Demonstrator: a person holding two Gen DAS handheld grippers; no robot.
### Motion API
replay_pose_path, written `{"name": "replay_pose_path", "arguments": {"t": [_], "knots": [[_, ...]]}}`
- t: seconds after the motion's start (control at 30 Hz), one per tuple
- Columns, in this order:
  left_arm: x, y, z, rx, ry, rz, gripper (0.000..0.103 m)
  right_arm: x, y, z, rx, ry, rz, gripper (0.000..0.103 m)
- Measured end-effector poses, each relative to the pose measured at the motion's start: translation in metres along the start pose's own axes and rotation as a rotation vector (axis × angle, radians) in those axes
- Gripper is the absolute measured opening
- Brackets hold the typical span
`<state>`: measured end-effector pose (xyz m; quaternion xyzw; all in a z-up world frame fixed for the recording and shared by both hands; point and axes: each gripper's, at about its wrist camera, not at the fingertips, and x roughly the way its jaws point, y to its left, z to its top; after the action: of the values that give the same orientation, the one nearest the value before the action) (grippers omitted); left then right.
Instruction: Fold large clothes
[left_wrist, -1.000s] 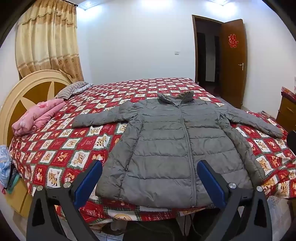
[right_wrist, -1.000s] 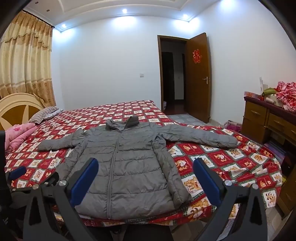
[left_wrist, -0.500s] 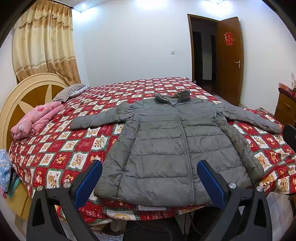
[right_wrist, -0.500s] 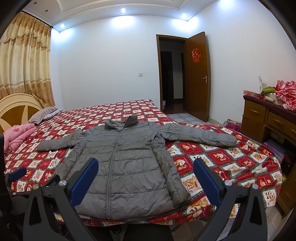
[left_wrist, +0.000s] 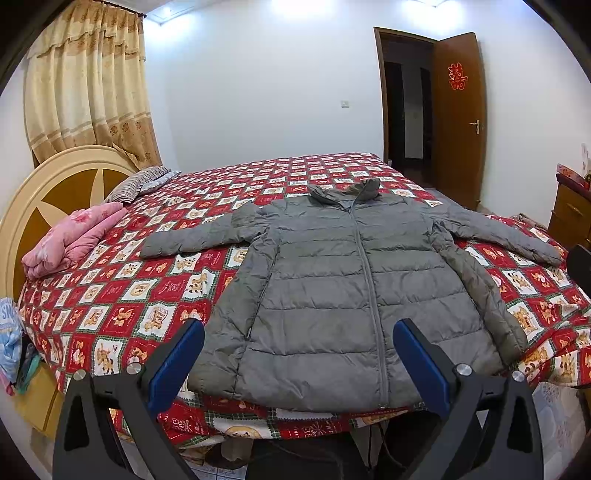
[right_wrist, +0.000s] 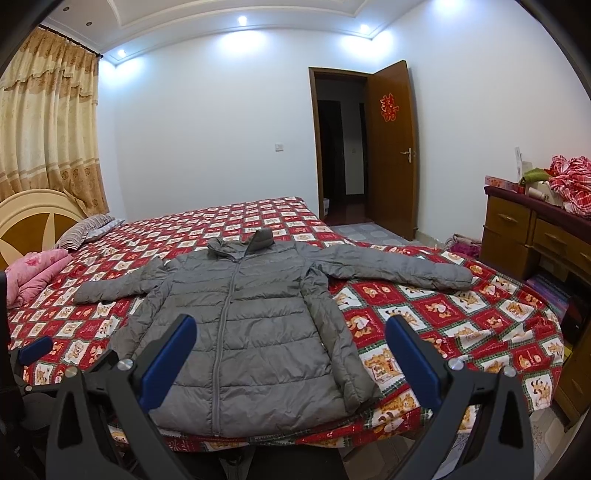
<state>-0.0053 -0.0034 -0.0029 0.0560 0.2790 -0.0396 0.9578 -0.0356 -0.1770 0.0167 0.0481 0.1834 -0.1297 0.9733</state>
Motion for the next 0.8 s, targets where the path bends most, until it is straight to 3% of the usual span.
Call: {"name": "replay_pose_path", "arguments": {"t": [0.63, 0.8], "knots": [[-0.0001, -0.0006, 0.0000, 0.004, -0.003, -0.006, 0.102, 0.0009, -0.0011, -0.0012, 0.003, 0.003, 0.002, 0.103], [-0.0001, -0.0007, 0.0001, 0.020, -0.018, -0.050, 0.102, 0.0010, -0.0011, -0.0019, 0.005, 0.004, 0.001, 0.103]]}}
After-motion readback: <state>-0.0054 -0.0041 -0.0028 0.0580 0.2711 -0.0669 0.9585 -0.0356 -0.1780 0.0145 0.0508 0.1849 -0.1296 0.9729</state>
